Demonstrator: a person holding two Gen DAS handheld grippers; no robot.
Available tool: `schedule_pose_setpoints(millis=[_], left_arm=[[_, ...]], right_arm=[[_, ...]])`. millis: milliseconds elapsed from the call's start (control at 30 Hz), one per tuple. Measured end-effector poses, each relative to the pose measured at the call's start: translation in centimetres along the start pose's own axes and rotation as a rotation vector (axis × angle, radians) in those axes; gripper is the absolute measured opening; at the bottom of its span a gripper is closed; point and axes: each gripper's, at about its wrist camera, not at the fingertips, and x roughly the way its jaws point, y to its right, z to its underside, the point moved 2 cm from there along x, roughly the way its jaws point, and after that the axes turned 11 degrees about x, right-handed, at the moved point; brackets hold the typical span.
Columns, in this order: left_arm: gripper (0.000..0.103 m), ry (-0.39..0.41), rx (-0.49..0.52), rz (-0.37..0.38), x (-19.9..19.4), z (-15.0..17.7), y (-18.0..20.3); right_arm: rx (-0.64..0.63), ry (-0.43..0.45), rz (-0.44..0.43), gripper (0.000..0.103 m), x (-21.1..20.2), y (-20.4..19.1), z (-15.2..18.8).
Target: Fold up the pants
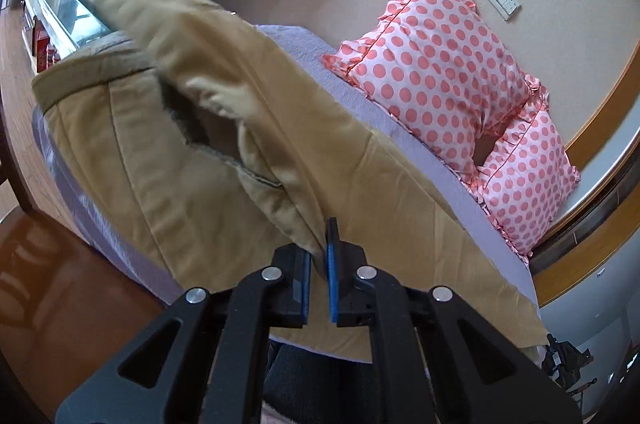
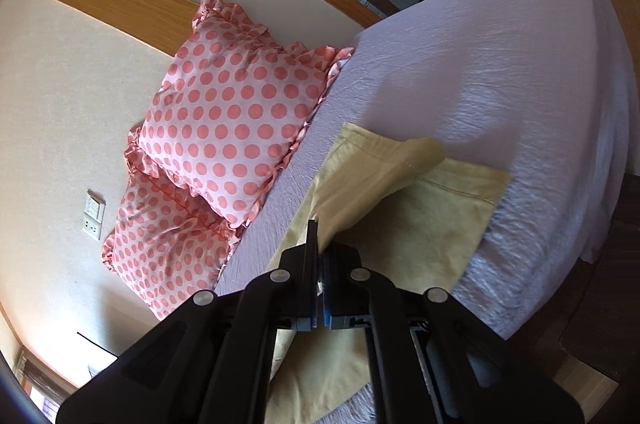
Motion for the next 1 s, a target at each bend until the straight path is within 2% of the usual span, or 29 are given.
schedule_pose_setpoints(millis=[267, 400, 433, 500, 533, 567, 667, 733, 800, 900, 933, 1000], left_arm=[[0.007, 0.005, -0.015, 0.016, -0.4, 1.8, -1.3], [0.009, -0.007, -0.02, 0.037, -0.3, 2.5, -1.9], [0.011, -0.01, -0.021, 0.041, -0.2, 2.6, -2.0], [0.013, -0.013, -0.027, 0.063, -0.3, 3.2, -2.5], [0.019, -0.012, -0.031, 0.075, -0.3, 3.5, -2.7], [0.03, -0.005, -0.033, 0.083, -0.5, 3.7, -2.9], [0.044, 0.038, -0.051, 0.111, -1.4, 4.3, -3.6], [0.046, 0.061, -0.068, 0.129, -1.9, 4.7, -4.2], [0.049, 0.078, -0.082, 0.144, -2.4, 5.0, -4.7], [0.052, 0.09, -0.112, 0.168, -2.6, 5.7, -5.7], [0.052, 0.091, -0.126, 0.182, -2.5, 5.8, -5.9], [0.053, 0.096, -0.145, 0.206, -2.4, 6.2, -6.3]], right_arm=[[0.012, 0.001, 0.05, 0.002, -0.7, 1.4, 0.6], [-0.003, 0.003, 0.12, 0.003, -1.0, 1.8, 0.9], [-0.014, 0.018, 0.136, 0.007, -1.4, 1.6, 1.0], [-0.042, 0.063, 0.176, 0.028, -2.2, 1.2, 0.9], [-0.052, 0.094, 0.191, 0.054, -2.7, 1.1, 0.8], [-0.059, 0.118, 0.199, 0.064, -3.0, 1.1, 0.6], [-0.054, 0.122, 0.223, 0.062, -2.7, 1.6, 0.2], [-0.066, 0.132, 0.235, 0.061, -2.4, 1.6, 0.4], [-0.08, 0.117, 0.236, 0.053, -2.0, 1.4, 0.8], [-0.086, 0.071, 0.208, 0.029, -1.0, 1.4, 1.7], [-0.088, 0.053, 0.194, 0.012, -0.4, 1.5, 1.9], [-0.128, 0.058, 0.174, 0.007, 0.3, 1.3, 2.0]])
